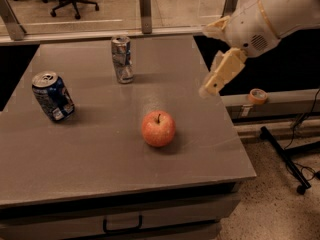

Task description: Move redbull can near apple

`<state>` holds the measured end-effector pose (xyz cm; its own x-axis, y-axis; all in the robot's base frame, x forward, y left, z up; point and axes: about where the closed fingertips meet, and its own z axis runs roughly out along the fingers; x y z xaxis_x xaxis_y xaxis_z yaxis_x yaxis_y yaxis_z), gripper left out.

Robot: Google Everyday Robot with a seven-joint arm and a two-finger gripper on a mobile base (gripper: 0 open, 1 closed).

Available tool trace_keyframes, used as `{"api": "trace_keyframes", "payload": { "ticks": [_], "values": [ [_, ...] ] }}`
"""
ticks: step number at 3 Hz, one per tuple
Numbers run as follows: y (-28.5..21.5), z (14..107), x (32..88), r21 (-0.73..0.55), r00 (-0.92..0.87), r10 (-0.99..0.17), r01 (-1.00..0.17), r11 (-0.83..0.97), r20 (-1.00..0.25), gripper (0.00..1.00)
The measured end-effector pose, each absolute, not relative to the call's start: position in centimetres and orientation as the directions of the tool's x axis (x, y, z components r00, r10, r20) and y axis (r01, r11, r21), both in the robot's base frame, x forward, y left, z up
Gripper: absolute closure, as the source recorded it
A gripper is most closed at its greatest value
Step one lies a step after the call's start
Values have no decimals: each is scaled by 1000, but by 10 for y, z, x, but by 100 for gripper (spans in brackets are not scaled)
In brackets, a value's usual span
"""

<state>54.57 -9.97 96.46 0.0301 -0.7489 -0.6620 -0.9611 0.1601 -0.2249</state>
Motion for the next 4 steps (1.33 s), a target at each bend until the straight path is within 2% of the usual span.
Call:
{"api": "trace_keyframes", "payload": {
  "ticks": [1, 3, 4],
  "values": [
    [-60, 950, 568, -126, -7, -618, -977, 171, -786, 0],
    [-41, 935, 575, -102, -40, -589, -973, 206, -807, 0],
    [-11, 926, 601, -117, -36, -549, -963, 242, -835, 0]
  ]
}}
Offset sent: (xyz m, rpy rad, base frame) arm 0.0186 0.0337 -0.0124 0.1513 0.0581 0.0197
